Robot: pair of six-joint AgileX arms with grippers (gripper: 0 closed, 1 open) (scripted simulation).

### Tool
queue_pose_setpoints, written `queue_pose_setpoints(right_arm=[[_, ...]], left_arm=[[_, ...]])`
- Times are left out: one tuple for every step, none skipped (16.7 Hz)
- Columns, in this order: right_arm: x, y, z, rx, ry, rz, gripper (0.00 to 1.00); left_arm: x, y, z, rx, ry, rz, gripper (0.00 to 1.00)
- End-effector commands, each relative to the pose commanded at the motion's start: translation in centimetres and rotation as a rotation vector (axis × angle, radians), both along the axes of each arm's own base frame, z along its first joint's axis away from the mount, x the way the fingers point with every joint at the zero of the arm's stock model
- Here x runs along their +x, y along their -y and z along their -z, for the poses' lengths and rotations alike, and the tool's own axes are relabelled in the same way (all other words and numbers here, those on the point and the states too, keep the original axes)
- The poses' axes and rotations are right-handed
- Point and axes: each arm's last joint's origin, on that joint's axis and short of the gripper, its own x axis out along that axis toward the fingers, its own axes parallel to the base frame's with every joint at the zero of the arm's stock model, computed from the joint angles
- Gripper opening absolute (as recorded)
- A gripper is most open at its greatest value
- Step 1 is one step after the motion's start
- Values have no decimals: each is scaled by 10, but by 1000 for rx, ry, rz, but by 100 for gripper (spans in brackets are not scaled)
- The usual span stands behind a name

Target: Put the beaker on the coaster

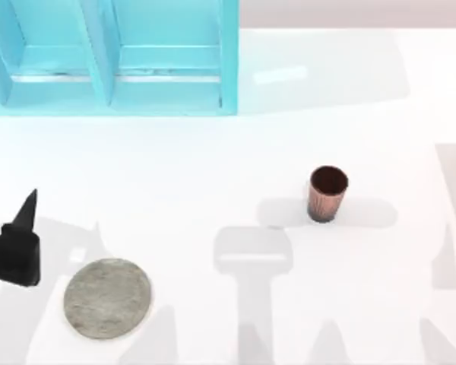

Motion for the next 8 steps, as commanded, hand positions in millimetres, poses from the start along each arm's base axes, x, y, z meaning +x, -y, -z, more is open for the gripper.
queue_pose_setpoints(right_arm=[[0,0,0,0,0,0,100],[0,0,0,0,0,0,100],[0,0,0,0,0,0,100],[0,0,0,0,0,0,100],[0,0,0,0,0,0,100],[0,0,0,0,0,0,100],[0,0,0,0,0,0,100],[0,0,0,0,0,0,100]], left_arm=[[8,6,-10,46,-59,54,100],[18,14,-21,95,-123,112,100],[30,23,-30,147,-190,174,100],[45,33,-37,201,-261,240,100],[61,46,-44,256,-332,310,100],[78,61,-48,310,-401,381,100],[96,77,-50,364,-467,454,100],[113,94,-50,414,-528,527,100]])
